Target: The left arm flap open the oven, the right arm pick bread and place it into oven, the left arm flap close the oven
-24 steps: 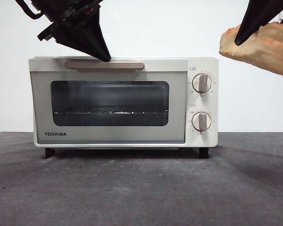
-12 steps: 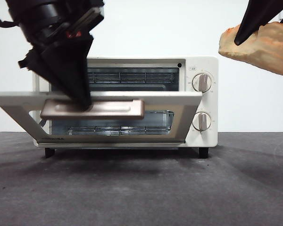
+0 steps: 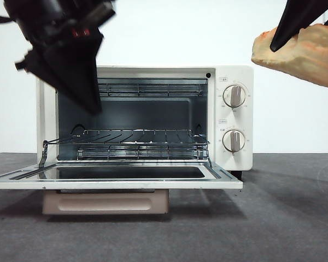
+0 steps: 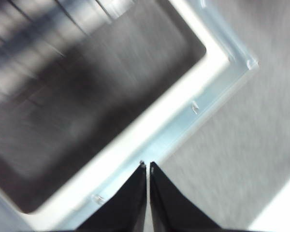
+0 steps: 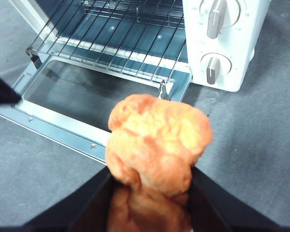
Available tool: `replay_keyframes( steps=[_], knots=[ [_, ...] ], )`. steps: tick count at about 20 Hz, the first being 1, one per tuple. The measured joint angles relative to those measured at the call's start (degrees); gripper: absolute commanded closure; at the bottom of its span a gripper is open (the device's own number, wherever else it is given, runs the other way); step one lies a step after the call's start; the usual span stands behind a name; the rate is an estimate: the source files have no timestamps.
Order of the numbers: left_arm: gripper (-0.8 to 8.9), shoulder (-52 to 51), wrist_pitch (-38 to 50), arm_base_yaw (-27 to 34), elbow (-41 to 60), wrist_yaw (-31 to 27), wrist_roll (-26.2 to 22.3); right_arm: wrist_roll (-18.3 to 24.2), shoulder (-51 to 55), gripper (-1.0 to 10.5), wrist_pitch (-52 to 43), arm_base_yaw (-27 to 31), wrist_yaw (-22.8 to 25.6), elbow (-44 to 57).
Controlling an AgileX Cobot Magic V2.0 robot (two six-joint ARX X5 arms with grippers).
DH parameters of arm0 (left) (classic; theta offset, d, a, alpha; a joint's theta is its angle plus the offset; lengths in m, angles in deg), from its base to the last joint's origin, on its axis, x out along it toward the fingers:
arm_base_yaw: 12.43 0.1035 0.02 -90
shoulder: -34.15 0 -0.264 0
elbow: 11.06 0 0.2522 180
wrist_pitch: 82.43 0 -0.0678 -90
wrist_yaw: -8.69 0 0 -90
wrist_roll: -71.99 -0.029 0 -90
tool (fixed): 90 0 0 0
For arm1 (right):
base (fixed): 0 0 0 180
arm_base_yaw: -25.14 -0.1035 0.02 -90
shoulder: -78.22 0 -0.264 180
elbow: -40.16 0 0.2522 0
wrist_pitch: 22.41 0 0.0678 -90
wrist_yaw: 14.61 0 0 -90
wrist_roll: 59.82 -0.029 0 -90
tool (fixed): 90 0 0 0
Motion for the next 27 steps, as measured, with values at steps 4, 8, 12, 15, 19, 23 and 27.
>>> replay_keyframes(
  steps=[4,8,12,15,19,23,27],
  knots=[
    [7.98,-8.31,0.63,5.33,0.11,0.02,0.07,0.00,-0.04,7.5,-0.79,0.00,-0.07,0.00],
    [7.99,-19.39,0.74,13.16,4.02,0.17,0.26,-0.02,-0.57,7.5,-2.86,0.00,-1.66,0.00],
    [7.99,-30.47,-1.09,19.52,11.19,4.87,0.79,-0.02,-3.54,7.5,-5.70,-0.04,-3.48,-0.07],
    [7.99,-37.20,-1.81,22.56,17.29,7.54,1.55,-0.04,-5.90,7.5,-7.91,-0.13,-5.55,-0.15],
    [7.98,-43.63,-2.64,23.80,24.68,15.08,3.28,-0.09,-9.55,7.5,-10.08,-0.90,-7.41,-0.28],
    [7.98,-46.03,-3.63,23.80,25.57,15.15,4.17,-1.16,-13.81,7.5,-15.21,-3.19,-7.58,-0.68],
    [7.98,-46.71,-3.61,23.80,25.57,15.17,4.33,-3.74,-21.05,7.5,-21.31,-4.94,-7.63,-1.81]
  ],
)
